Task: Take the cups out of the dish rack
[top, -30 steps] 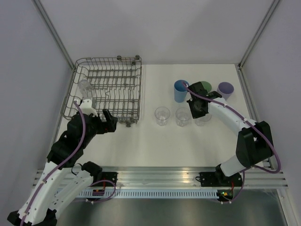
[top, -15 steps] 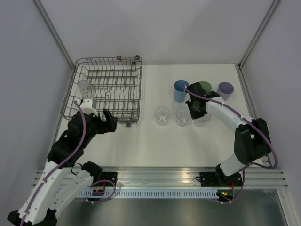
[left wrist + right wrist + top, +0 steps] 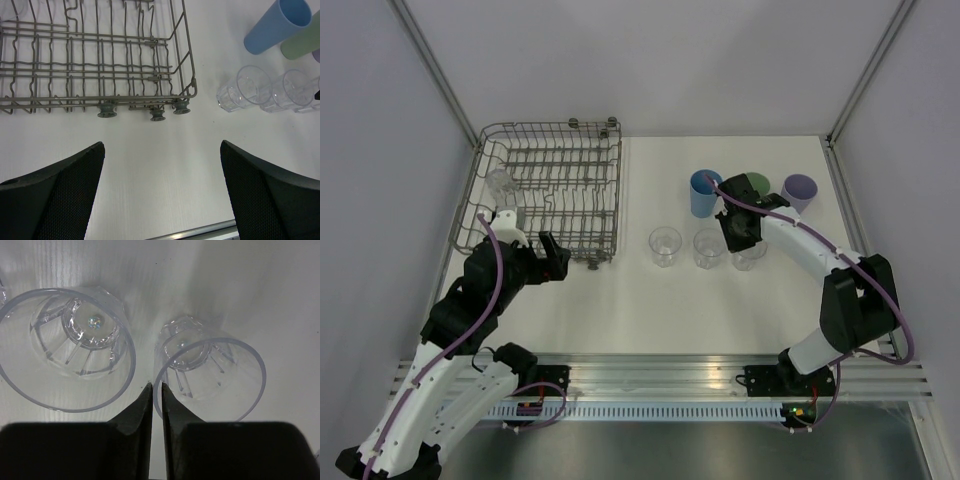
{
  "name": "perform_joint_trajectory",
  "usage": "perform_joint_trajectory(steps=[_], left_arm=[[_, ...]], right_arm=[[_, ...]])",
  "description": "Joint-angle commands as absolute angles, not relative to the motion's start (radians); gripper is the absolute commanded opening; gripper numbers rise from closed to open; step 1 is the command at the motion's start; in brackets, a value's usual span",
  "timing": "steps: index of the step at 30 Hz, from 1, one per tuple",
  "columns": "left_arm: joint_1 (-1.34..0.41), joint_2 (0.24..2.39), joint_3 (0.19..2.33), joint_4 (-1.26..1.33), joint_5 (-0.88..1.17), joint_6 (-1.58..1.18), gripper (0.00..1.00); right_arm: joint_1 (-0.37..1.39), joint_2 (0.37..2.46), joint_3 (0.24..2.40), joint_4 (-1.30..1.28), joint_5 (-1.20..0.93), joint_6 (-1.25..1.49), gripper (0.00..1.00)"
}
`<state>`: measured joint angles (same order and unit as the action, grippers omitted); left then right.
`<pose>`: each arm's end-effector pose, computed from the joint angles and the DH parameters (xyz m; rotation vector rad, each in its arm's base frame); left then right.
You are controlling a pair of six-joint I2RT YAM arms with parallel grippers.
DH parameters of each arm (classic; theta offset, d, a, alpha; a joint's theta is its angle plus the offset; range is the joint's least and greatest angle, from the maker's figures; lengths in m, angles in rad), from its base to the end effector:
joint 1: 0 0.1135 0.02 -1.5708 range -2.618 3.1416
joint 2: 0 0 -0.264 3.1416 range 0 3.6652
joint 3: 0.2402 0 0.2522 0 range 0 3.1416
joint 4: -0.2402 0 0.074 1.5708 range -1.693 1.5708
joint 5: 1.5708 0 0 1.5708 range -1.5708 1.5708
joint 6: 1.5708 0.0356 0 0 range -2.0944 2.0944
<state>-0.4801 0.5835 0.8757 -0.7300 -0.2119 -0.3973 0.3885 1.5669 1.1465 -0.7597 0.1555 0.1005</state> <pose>0.1059 -0.0467 0.3408 -0.0527 2.0147 -0.3496 0.2878 0.1118 0.2314 -0.3494 2.7026 -0.0755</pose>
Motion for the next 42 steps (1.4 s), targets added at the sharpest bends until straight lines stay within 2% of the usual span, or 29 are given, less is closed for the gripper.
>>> perform_joint_trajectory(steps=[1, 9, 11, 16, 17, 18, 19, 28, 31, 32, 36, 42], left_arm=[[-0.482, 0.584, 0.870, -0.701, -0.225, -0.350, 1.00], [-0.482, 0.583, 0.874, -0.698, -0.230, -0.359, 1.00], [-0.482, 0.601, 0.890, -0.709, -0.241, -0.371, 1.00], [-0.482, 0.667, 0.951, -0.756, -0.328, -0.460, 1.00], [-0.482, 0.693, 0.974, -0.764, -0.345, -0.477, 1.00], [-0.482, 0.706, 0.985, -0.776, -0.388, -0.515, 1.00], [-0.482, 0.721, 0.995, -0.782, -0.412, -0.534, 1.00], [-0.453, 1.026, 1.179, -0.804, -0.650, -0.724, 1.00], [-0.398, 1.147, 1.245, -0.798, -0.650, -0.773, 1.00], [-0.376, 1.173, 1.264, -0.796, -0.643, -0.781, 1.00], [-0.230, 1.302, 1.334, -0.753, -0.571, -0.788, 1.00], [-0.086, 1.472, 1.397, -0.635, -0.569, -0.743, 1.00]], right_arm=[[0.387, 1.520, 1.164, -0.770, 0.169, 0.098, 0.18], [0.387, 1.467, 1.204, -0.817, 0.160, 0.100, 0.22], [0.385, 1.442, 1.216, -0.830, 0.158, 0.103, 0.28], [0.385, 1.327, 1.258, -0.844, 0.141, 0.109, 0.32], [0.385, 1.310, 1.261, -0.841, 0.143, 0.110, 0.37], [0.385, 1.272, 1.262, -0.827, 0.144, 0.118, 0.48], [0.387, 1.252, 1.259, -0.816, 0.146, 0.120, 0.97], [0.387, 1.013, 1.129, -0.626, 0.072, 0.153, 0.98], [0.387, 0.933, 1.060, -0.525, -0.038, 0.184, 0.98], [0.385, 0.895, 1.022, -0.494, -0.151, 0.195, 0.98], [0.385, 0.839, 0.942, -0.344, -0.351, 0.273, 0.98], [0.387, 0.841, 0.893, -0.289, -0.463, 0.311, 0.98]])
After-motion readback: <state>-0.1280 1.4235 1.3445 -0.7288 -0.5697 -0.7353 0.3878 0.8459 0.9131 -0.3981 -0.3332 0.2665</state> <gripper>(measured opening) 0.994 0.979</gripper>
